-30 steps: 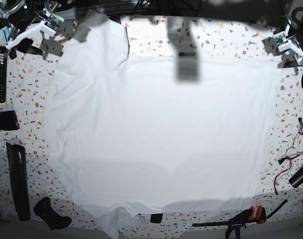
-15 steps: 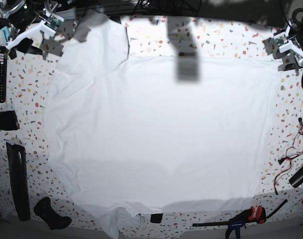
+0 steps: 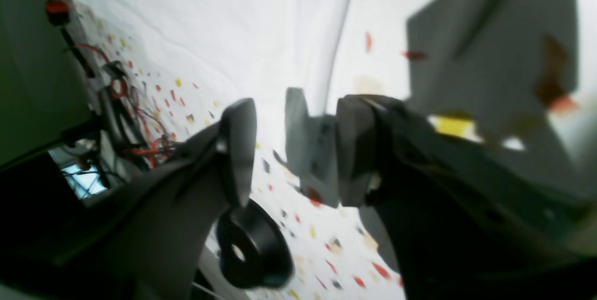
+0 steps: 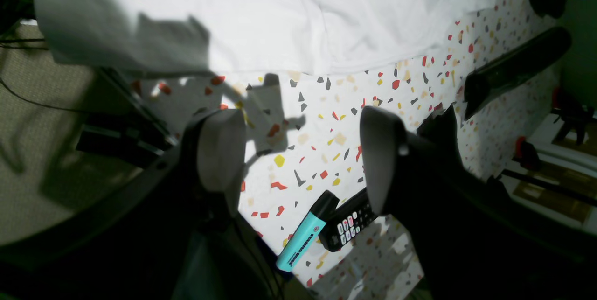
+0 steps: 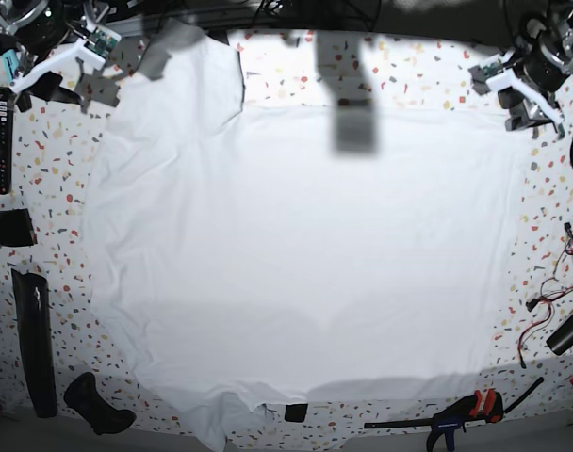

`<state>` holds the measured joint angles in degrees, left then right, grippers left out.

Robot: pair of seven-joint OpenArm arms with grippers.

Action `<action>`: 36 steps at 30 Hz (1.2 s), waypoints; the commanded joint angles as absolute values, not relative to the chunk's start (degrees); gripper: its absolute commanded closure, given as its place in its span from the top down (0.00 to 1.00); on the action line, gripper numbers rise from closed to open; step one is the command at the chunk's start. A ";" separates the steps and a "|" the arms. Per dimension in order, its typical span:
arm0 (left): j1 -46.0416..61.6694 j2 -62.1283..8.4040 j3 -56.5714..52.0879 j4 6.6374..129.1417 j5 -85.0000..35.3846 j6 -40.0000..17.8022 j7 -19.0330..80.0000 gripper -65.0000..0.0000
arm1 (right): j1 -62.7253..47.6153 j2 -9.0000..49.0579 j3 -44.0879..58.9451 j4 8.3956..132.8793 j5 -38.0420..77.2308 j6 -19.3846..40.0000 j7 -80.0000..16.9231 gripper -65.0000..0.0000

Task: Fold the T-shirt properly
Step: 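Move both grippers from rest down toward the shirt's shoulder corners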

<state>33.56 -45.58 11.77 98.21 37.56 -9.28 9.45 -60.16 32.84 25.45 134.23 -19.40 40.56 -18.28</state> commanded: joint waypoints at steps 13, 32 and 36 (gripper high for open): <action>28.71 -46.54 15.53 90.04 42.61 -7.97 7.99 0.00 | -60.84 33.34 25.76 135.00 -14.50 40.00 -17.87 0.59; 28.73 -46.52 15.53 90.11 42.61 -7.88 7.44 0.00 | -59.20 33.32 5.93 127.44 -27.00 35.57 -15.42 0.59; 28.73 -46.54 15.53 90.11 42.61 -7.88 7.44 0.00 | -55.44 33.32 1.65 123.74 -27.09 35.59 -15.46 0.59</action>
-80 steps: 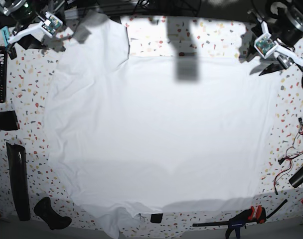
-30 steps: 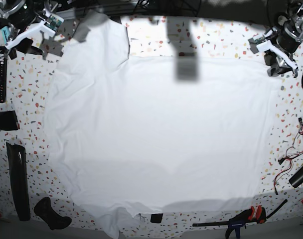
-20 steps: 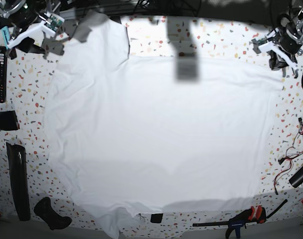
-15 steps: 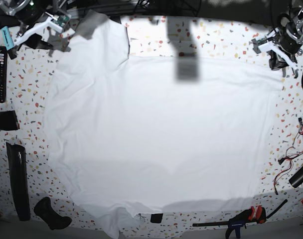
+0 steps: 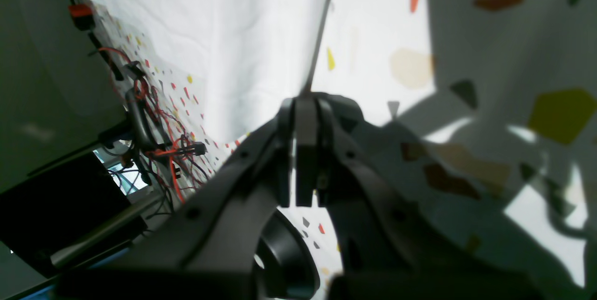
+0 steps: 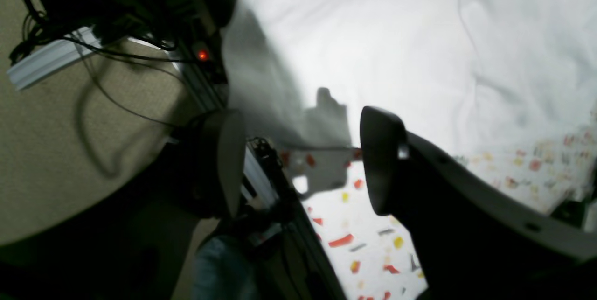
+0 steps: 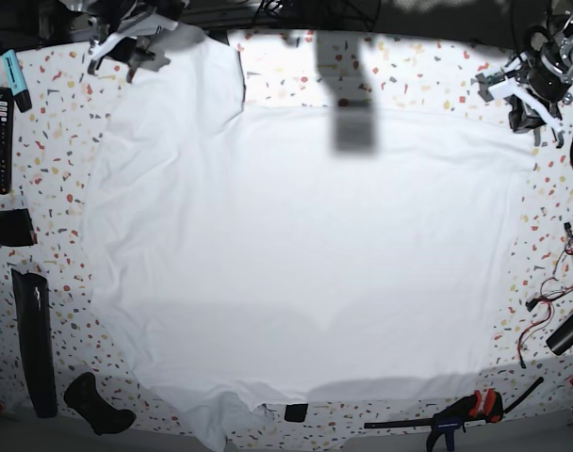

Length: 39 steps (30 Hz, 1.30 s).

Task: Fold the T-shirt properly
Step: 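Move both grippers from rest down toward the shirt's shoulder corners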

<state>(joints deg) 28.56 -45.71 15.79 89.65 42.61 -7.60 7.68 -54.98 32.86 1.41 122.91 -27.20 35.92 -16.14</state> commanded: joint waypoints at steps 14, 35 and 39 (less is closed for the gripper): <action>28.73 -46.54 15.53 90.08 42.59 -7.88 7.44 0.00 | -52.05 33.32 -4.89 120.11 -33.08 35.53 -15.88 0.58; 28.73 -46.54 15.53 90.08 42.59 -7.90 7.31 0.00 | -51.27 33.30 -4.91 118.17 -34.74 32.51 -15.46 0.00; 28.73 -46.54 15.53 90.08 42.59 -7.90 7.51 0.00 | -51.37 33.30 -4.91 119.00 -32.99 32.51 -17.08 0.00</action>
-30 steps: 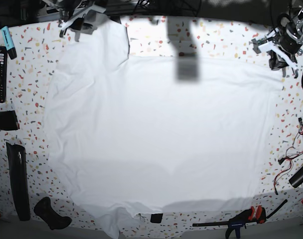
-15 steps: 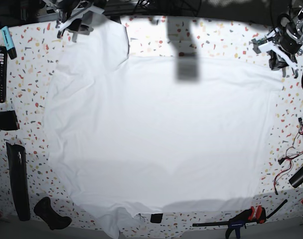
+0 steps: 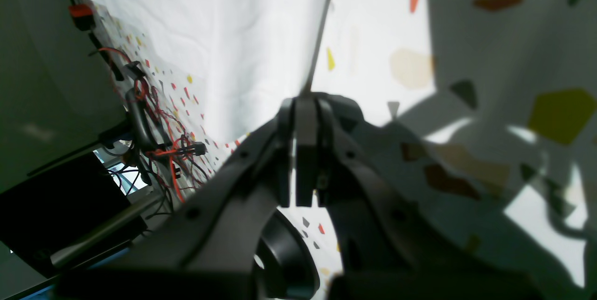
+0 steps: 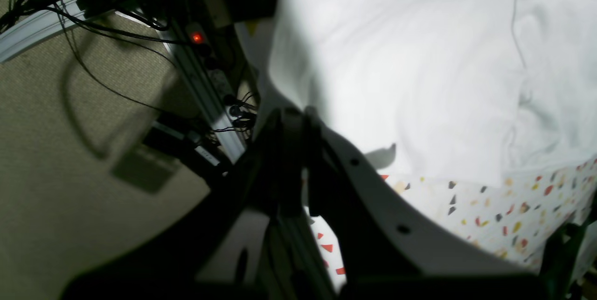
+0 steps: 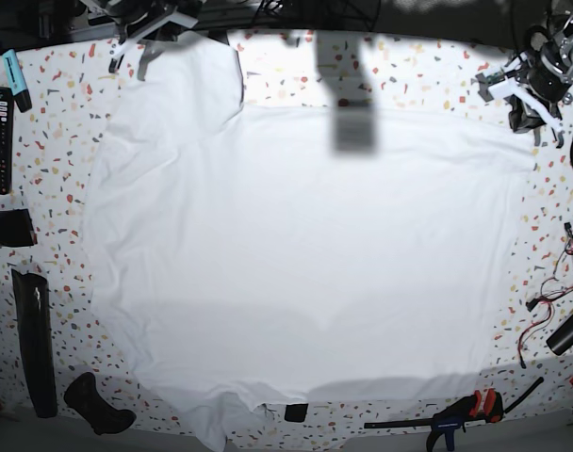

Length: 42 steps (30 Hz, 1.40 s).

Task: Fold the T-shirt properly
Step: 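Move both grippers from rest down toward the shirt's shoulder corners, then grasp the white shirt's shoulder edges with left and right grippers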

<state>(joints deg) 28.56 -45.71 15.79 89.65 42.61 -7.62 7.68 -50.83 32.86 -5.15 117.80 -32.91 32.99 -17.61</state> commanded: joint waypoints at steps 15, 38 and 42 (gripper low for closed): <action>28.53 -46.57 15.51 90.11 42.63 -7.66 7.92 0.00 | -51.09 33.32 -4.89 129.86 -27.05 22.00 -26.09 0.00; 26.83 -46.78 15.46 95.90 42.41 6.22 8.12 0.00 | -46.35 36.49 -4.89 129.86 -26.98 4.89 -26.39 0.00; 25.26 -45.10 15.46 95.90 42.39 6.24 8.88 0.00 | -45.93 41.78 -4.89 129.86 -26.98 -0.82 -26.20 0.00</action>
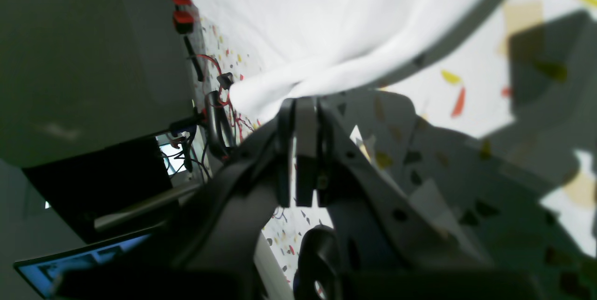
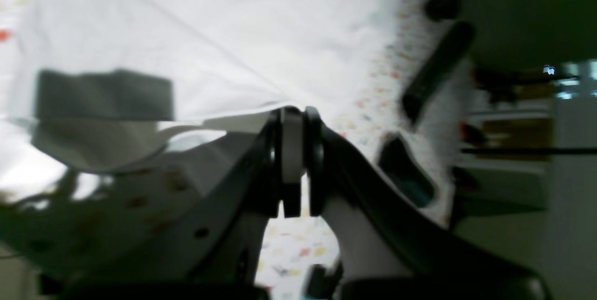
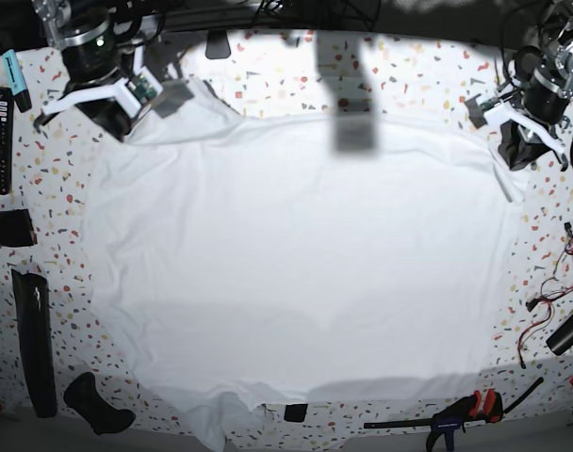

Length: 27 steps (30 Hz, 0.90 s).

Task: Fold the T-shirt properly
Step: 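Grasp the white shirt's shoulder edges with left and right grippers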

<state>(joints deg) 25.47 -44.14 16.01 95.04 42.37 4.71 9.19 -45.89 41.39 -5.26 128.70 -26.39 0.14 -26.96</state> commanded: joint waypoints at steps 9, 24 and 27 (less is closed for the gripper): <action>20.01 -38.50 15.46 95.90 41.54 6.24 18.48 0.00 | -36.73 44.75 -4.89 129.86 -21.82 -1.80 -27.83 0.00; 12.60 -31.16 15.46 95.88 38.15 6.57 19.07 0.00 | -29.04 44.27 -4.89 129.84 -22.04 -1.78 -30.06 0.00; 12.16 -31.16 15.44 95.88 33.95 6.72 19.05 0.00 | -29.02 44.29 -4.89 129.84 -22.06 -1.78 -30.04 0.00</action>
